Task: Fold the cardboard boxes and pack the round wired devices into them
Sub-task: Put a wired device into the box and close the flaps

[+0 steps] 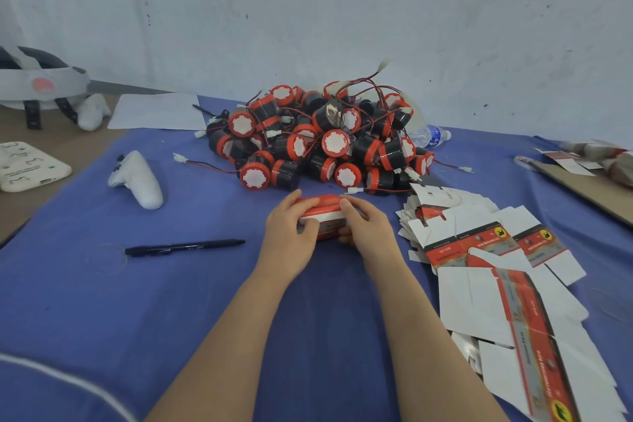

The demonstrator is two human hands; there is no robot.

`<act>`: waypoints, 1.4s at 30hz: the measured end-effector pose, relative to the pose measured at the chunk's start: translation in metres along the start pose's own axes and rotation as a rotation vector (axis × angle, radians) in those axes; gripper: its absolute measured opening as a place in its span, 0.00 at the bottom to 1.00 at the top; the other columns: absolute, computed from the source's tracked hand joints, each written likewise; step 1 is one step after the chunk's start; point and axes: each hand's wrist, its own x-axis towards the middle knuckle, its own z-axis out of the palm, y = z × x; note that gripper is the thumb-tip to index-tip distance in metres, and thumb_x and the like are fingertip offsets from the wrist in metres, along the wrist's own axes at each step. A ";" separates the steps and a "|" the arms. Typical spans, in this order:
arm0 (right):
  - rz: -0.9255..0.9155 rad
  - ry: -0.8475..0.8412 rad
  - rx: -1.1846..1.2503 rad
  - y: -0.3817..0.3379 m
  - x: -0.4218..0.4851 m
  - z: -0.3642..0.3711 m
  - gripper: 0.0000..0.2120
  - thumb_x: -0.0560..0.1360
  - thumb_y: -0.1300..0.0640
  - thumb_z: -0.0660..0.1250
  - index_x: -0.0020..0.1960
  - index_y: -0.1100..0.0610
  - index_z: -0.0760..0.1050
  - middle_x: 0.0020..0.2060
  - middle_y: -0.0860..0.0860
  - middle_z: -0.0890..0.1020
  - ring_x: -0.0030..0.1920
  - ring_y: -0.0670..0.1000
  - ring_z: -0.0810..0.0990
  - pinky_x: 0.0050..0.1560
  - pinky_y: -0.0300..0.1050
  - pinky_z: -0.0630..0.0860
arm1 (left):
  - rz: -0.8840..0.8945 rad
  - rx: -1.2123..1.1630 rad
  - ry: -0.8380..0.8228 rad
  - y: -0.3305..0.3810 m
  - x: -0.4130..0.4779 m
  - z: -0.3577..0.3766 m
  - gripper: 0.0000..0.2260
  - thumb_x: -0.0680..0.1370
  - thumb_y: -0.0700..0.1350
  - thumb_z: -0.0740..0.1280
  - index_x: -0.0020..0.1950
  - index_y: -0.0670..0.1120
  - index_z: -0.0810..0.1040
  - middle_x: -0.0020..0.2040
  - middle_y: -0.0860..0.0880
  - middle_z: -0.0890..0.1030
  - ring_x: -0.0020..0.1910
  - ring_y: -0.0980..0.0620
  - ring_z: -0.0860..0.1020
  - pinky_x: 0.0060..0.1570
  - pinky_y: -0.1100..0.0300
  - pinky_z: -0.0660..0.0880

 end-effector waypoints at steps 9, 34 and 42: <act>-0.053 -0.018 -0.084 0.000 -0.002 0.000 0.06 0.79 0.51 0.63 0.54 0.47 0.77 0.41 0.46 0.80 0.36 0.45 0.78 0.31 0.32 0.74 | -0.096 -0.169 0.116 0.003 0.001 0.002 0.14 0.80 0.37 0.58 0.60 0.51 0.78 0.73 0.52 0.65 0.69 0.55 0.65 0.55 0.66 0.68; 0.275 -0.096 0.275 -0.007 -0.004 0.019 0.18 0.81 0.65 0.51 0.63 0.58 0.75 0.46 0.56 0.83 0.38 0.50 0.83 0.38 0.41 0.81 | -0.404 -0.324 0.123 0.009 0.004 0.005 0.14 0.81 0.41 0.58 0.67 0.45 0.67 0.60 0.47 0.76 0.46 0.57 0.73 0.44 0.64 0.69; 0.154 -0.045 0.291 -0.003 -0.005 0.021 0.13 0.81 0.53 0.61 0.65 0.46 0.70 0.51 0.51 0.82 0.45 0.52 0.84 0.41 0.44 0.81 | -0.156 -0.305 0.071 0.011 -0.001 0.011 0.23 0.84 0.49 0.54 0.78 0.56 0.53 0.79 0.51 0.54 0.76 0.53 0.57 0.74 0.52 0.59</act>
